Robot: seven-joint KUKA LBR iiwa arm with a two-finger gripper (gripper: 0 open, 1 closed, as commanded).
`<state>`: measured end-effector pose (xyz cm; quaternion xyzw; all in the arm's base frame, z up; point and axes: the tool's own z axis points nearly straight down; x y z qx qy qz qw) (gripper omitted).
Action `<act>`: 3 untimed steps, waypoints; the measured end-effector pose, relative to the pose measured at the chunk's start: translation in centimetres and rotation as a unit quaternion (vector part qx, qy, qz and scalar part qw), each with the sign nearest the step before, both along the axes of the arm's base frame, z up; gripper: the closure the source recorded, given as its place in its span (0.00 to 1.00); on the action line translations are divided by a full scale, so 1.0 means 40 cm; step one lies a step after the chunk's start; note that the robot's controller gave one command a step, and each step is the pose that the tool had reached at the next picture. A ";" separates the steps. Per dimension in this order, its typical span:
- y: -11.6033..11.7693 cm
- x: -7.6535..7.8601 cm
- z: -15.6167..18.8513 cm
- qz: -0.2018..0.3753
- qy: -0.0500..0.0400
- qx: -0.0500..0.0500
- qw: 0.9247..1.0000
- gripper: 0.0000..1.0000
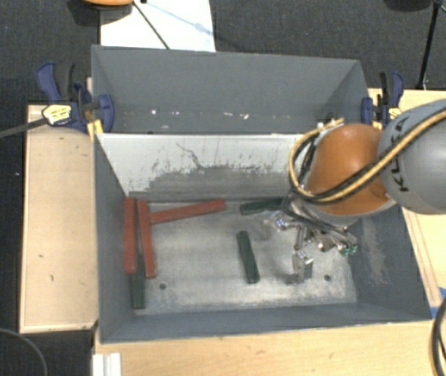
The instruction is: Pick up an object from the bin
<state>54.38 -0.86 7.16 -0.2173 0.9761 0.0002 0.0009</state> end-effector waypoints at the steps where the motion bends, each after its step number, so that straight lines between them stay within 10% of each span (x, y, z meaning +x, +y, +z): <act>1: 0.181 -0.056 -0.003 -0.041 0.000 0.001 0.999 1.00; 2: 0.180 -0.056 -0.003 -0.041 0.000 0.001 0.999 1.00; 3: 0.146 -0.088 0.372 -0.041 -0.001 0.000 0.999 1.00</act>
Offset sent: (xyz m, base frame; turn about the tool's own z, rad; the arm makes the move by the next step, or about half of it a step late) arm 0.0000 0.0000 0.0000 0.0000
